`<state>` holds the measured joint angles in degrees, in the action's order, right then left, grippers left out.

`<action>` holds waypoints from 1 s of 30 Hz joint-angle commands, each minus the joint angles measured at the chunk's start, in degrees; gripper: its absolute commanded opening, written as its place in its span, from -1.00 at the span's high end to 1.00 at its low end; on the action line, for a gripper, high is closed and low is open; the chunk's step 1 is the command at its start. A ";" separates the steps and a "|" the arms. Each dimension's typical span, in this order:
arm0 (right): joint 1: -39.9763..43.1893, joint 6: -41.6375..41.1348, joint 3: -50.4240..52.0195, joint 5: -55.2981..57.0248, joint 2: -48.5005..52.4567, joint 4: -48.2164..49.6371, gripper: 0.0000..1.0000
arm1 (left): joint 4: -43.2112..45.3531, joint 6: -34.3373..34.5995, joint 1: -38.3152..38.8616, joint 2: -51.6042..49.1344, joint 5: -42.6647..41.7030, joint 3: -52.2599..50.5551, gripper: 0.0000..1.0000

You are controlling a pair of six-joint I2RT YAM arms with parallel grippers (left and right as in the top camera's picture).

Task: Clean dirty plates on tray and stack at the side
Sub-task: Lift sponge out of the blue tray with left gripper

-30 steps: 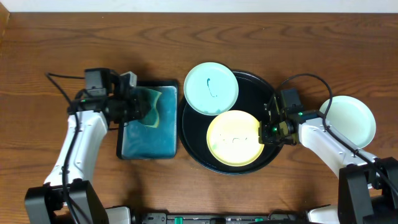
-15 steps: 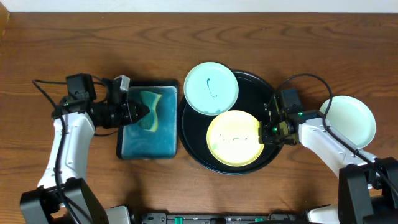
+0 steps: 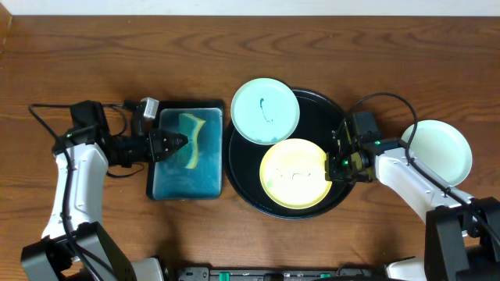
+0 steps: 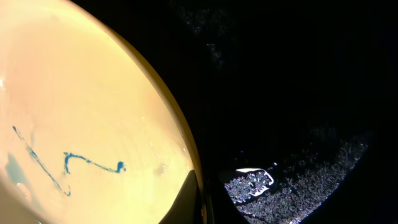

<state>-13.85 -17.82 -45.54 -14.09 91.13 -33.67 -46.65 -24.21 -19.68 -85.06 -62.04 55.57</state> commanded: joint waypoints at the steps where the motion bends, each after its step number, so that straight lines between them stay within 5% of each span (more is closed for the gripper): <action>1: -0.63 -1.01 0.35 0.55 0.42 -0.13 0.98 | -2.08 -7.17 -0.92 0.85 -4.28 -0.17 0.85; 22: -0.63 -1.01 0.33 0.55 0.42 -0.15 0.97 | -11.89 -22.51 -1.27 0.90 -9.75 -0.17 0.85; 30: -0.63 -1.01 0.33 0.55 0.39 -0.15 0.97 | -12.07 -22.73 -1.27 0.92 -12.61 -0.17 0.85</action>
<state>-13.85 -17.82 -45.54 -14.09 91.13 -33.71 -58.50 -45.17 -20.58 -85.06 -70.50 55.57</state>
